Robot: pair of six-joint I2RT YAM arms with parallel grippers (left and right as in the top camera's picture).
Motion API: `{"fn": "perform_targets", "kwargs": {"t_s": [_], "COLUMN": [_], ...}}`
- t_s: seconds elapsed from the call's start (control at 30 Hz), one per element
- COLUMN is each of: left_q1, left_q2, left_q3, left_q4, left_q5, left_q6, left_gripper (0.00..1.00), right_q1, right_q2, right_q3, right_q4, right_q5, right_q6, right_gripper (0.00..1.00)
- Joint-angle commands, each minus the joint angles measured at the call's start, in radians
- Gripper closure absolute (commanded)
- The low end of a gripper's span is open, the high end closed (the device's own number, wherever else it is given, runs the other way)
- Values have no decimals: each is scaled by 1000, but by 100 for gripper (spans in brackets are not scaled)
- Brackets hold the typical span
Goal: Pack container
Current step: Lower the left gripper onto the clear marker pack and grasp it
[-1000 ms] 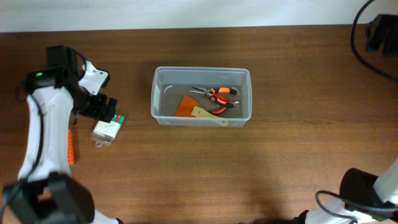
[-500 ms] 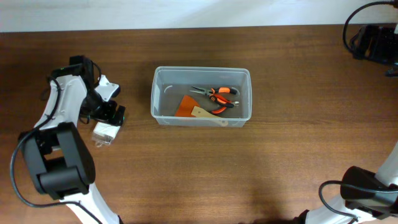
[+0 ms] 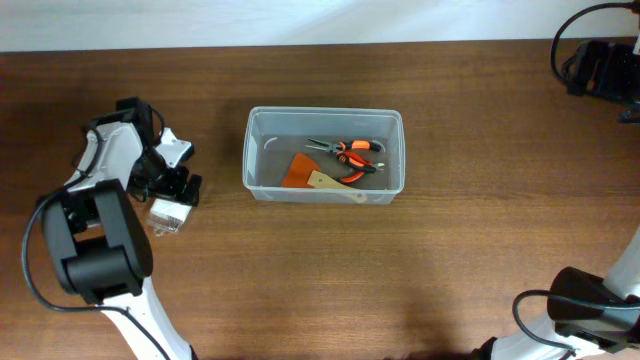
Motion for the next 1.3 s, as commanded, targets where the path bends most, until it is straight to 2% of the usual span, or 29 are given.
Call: {"fn": "perform_targets", "kwargs": {"t_s": [0.0,0.5,0.67,0.9,1.27], "left_q1": [5,3,3,3,3], "left_q2": [33,61,60,60,60], "left_q3": [-10,-10,-10,-10,-9], "left_q4": [4,-23,-25,-29,-30], "left_q5": [11,11,11,11,11], "left_q6": [19,19,19,19,19], "left_gripper": [1,2,9,29,48], "right_q1": [-3,-3,-3,-3,-3], "right_q2": [4,4,4,4,4], "right_q3": [-5,-5,-5,-5,-5], "right_q4": [2,2,2,2,2], "right_q5": [-16,-16,-16,-16,-16], "right_q6": [4,5,5,5,5], "right_gripper": [1,2,2,1,1]}}
